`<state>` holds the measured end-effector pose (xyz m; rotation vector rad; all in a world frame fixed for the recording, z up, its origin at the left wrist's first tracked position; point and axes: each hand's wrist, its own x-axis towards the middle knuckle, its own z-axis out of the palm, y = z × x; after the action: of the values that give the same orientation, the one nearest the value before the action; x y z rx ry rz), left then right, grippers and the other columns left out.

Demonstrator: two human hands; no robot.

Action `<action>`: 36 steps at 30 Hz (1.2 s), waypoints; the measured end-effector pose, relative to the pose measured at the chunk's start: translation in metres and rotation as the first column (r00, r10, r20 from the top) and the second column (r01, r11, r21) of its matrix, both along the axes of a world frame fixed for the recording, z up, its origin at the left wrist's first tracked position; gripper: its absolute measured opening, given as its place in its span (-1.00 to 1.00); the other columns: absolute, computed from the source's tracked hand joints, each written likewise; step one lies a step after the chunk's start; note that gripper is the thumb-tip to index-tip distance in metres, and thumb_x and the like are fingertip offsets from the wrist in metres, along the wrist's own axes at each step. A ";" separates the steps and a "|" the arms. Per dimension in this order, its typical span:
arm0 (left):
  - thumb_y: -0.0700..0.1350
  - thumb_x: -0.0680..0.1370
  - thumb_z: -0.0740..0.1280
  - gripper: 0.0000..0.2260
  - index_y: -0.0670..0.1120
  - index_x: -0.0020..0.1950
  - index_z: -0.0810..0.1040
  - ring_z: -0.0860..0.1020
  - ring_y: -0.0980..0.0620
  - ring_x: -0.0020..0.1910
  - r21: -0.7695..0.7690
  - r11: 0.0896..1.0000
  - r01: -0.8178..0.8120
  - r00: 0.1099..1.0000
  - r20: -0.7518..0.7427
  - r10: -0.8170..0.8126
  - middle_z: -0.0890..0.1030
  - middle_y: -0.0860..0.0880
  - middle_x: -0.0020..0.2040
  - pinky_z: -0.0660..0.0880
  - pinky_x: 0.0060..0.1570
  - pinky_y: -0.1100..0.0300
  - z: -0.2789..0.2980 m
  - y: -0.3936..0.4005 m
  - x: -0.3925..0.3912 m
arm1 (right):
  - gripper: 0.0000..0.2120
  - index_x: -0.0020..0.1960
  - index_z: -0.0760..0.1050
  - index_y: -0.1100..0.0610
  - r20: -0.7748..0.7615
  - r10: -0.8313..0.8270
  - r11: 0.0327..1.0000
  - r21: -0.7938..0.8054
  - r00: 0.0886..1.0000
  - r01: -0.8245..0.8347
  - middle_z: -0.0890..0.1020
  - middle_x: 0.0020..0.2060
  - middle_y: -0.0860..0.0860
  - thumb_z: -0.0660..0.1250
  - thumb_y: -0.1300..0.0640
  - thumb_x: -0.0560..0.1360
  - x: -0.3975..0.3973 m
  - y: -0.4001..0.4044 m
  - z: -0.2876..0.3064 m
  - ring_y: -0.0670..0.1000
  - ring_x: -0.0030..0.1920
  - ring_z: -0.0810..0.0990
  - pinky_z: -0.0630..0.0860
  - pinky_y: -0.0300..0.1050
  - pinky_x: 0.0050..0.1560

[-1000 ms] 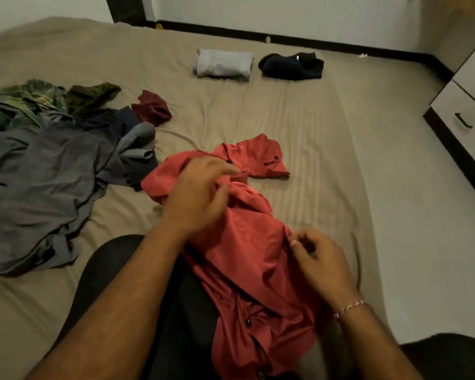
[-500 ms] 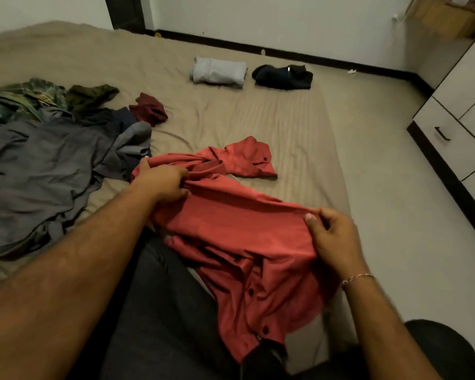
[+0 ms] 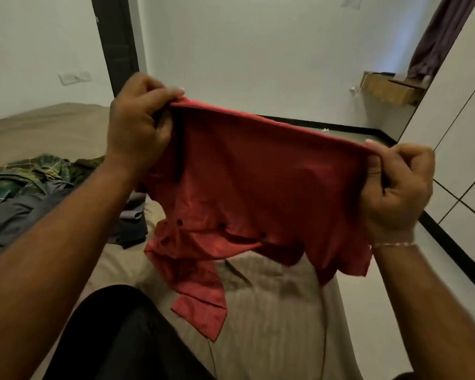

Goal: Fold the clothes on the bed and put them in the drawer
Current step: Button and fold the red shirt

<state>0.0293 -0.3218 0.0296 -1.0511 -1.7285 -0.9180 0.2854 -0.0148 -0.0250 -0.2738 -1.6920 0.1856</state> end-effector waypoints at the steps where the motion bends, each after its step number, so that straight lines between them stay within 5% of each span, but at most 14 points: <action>1: -0.24 0.60 0.33 -0.74 -0.11 0.26 0.66 0.42 0.23 -0.10 -0.065 0.998 0.019 1.000 -0.004 -0.019 0.49 0.08 -0.05 0.39 -0.03 0.38 -0.009 -0.003 0.004 | -0.77 0.15 0.67 0.26 0.057 0.028 0.999 0.028 0.998 -0.029 0.54 -0.10 0.20 0.30 0.15 0.68 0.006 -0.007 -0.009 0.11 -0.08 0.50 0.41 -0.09 -0.05; 3: -0.15 0.60 0.36 -0.68 0.02 0.35 0.60 0.54 0.05 -0.07 -0.406 0.908 0.104 0.989 0.135 -0.052 0.61 -0.02 0.00 0.47 -0.05 0.14 -0.048 -0.008 0.005 | -0.76 0.08 0.68 0.21 0.314 0.107 0.991 0.039 0.943 -0.125 0.62 -0.15 0.11 0.28 0.09 0.65 0.014 -0.022 -0.050 0.10 -0.14 0.54 0.43 -0.07 -0.12; 5: -0.03 0.57 0.40 -0.42 0.12 0.58 0.33 0.61 -0.10 0.07 -0.773 0.610 0.176 0.937 0.321 0.137 0.66 -0.06 0.18 0.50 0.00 0.08 -0.108 -0.010 0.000 | -0.71 -0.06 0.68 0.04 0.625 0.204 0.978 -0.093 0.753 -0.187 0.66 -0.23 -0.01 0.25 -0.09 0.60 0.018 -0.033 -0.105 0.07 -0.20 0.60 0.50 -0.03 -0.18; 7: 0.02 0.50 0.50 -0.01 0.04 0.70 -0.13 0.62 -0.20 0.11 -0.932 0.281 0.229 0.863 0.328 0.383 0.65 -0.21 0.23 0.48 0.01 0.08 -0.171 -0.009 -0.009 | -0.64 -0.24 0.58 -0.03 0.802 0.368 0.928 -0.348 0.470 -0.133 0.60 -0.35 -0.09 0.22 -0.25 0.52 0.020 -0.042 -0.156 -0.07 -0.30 0.57 0.50 0.00 -0.22; 9: 0.08 0.41 0.59 0.22 -0.04 0.66 -0.34 0.60 -0.24 0.22 -0.940 0.141 0.312 0.762 0.336 0.554 0.60 -0.30 0.30 0.48 0.18 0.07 -0.218 -0.006 -0.017 | -0.62 -0.22 0.59 -0.03 0.818 0.513 0.854 -0.518 0.262 -0.054 0.64 -0.30 -0.14 0.27 -0.32 0.47 0.024 -0.048 -0.192 -0.14 -0.24 0.61 0.54 -0.02 -0.13; 11: 0.14 0.35 0.63 0.18 -0.09 0.70 -0.10 0.56 -0.21 0.33 -0.927 0.072 0.369 0.735 0.338 0.588 0.55 -0.25 0.41 0.44 0.32 0.08 -0.241 0.001 -0.030 | -0.72 -0.02 0.65 -0.13 0.787 0.609 0.792 -0.610 0.101 -0.028 0.69 -0.09 -0.29 0.40 -0.29 0.42 0.028 -0.052 -0.211 -0.29 -0.04 0.64 0.56 -0.15 0.10; 14: 0.05 0.47 0.54 -0.46 -0.11 0.39 0.53 0.62 -0.17 0.21 -0.951 -0.043 0.305 0.813 0.237 0.533 0.63 -0.17 0.28 0.52 0.16 0.08 -0.234 0.025 -0.037 | -0.52 0.20 0.61 -0.13 0.774 0.624 0.778 -0.628 -0.107 -0.015 0.66 0.08 -0.33 0.54 -0.24 0.33 0.027 -0.043 -0.205 -0.36 0.10 0.59 0.48 -0.35 0.21; 17: -0.11 0.59 0.46 -0.70 -0.21 0.27 0.64 0.66 -0.03 -0.21 -0.816 -0.201 0.542 0.699 0.304 0.648 0.66 -0.10 -0.04 0.56 -0.11 0.08 -0.207 0.059 -0.038 | -0.76 -0.21 0.54 -0.04 0.713 0.607 0.775 -0.629 -0.351 0.061 0.59 -0.29 -0.21 0.56 -0.12 0.36 0.006 -0.018 -0.186 -0.24 -0.26 0.54 0.49 -0.24 -0.14; 19: -0.12 0.55 0.51 -0.68 -0.27 0.23 0.65 0.55 0.00 -0.24 -0.749 -0.316 0.583 0.721 0.298 0.625 0.62 -0.06 -0.16 0.55 -0.14 0.10 -0.176 0.084 -0.051 | -0.60 -0.35 0.38 0.05 0.707 0.547 0.813 -0.577 -0.449 0.081 0.40 -0.44 -0.12 0.54 -0.11 0.39 -0.016 0.008 -0.165 -0.15 -0.39 0.36 0.34 -0.15 -0.30; 22: -0.05 0.51 0.55 -0.68 -0.23 0.15 0.66 0.58 -0.05 -0.20 -0.869 -0.225 0.441 0.785 0.253 0.565 0.67 -0.12 -0.11 0.61 -0.16 0.13 -0.111 0.120 -0.097 | -0.62 -0.39 0.47 0.04 0.718 0.656 0.755 -0.632 -0.235 0.175 0.44 -0.45 -0.07 0.55 -0.13 0.39 -0.073 0.063 -0.118 -0.06 -0.38 0.37 0.29 -0.12 -0.31; 24: -0.03 0.51 0.48 -0.75 -0.15 0.09 0.65 0.63 -0.14 -0.09 -0.962 0.218 0.167 0.779 0.264 0.568 0.68 -0.17 0.02 0.61 -0.07 0.06 -0.060 0.136 -0.127 | -0.65 -0.34 0.56 0.12 0.796 0.585 0.769 -0.605 0.155 0.204 0.53 -0.41 0.03 0.52 -0.11 0.42 -0.122 0.097 -0.072 0.03 -0.34 0.44 0.35 -0.07 -0.29; 27: -0.14 0.53 0.37 -0.83 -0.10 0.10 0.55 0.62 -0.24 -0.04 -0.560 0.789 -0.251 0.793 0.348 0.500 0.64 -0.17 -0.01 0.55 -0.05 -0.02 0.029 0.153 -0.167 | -0.85 -0.16 0.69 0.14 0.659 0.271 0.858 -0.496 0.702 0.133 0.71 -0.24 0.12 0.38 0.15 0.53 -0.196 0.137 0.028 0.12 -0.19 0.64 0.57 0.01 -0.11; 32: -0.07 0.49 0.49 -0.30 -0.03 0.54 0.23 0.59 -0.24 0.00 -0.132 0.869 -0.477 0.867 0.093 0.490 0.59 -0.19 0.07 0.55 0.12 -0.17 0.125 0.138 -0.181 | -0.83 0.01 0.65 -0.03 0.219 0.083 0.903 -0.428 0.972 0.019 0.68 -0.16 0.02 0.36 0.10 0.45 -0.235 0.141 0.135 0.14 -0.11 0.64 0.61 0.02 -0.08; 36: -0.04 0.57 0.42 -0.50 -0.07 0.48 0.40 0.49 -0.25 0.10 -0.204 0.867 -0.454 0.886 -0.209 0.415 0.51 -0.23 0.20 0.49 0.03 -0.13 0.093 0.095 -0.161 | -0.80 0.04 0.57 -0.10 0.210 0.033 0.949 -0.313 0.977 0.035 0.63 -0.23 -0.05 0.43 0.05 0.43 -0.214 0.128 0.119 0.11 -0.19 0.61 0.59 0.01 -0.20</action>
<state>-0.1316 -0.2269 0.1231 -0.8069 -1.8704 -0.3268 0.0716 0.1135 0.0936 -0.5493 -1.8724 0.4417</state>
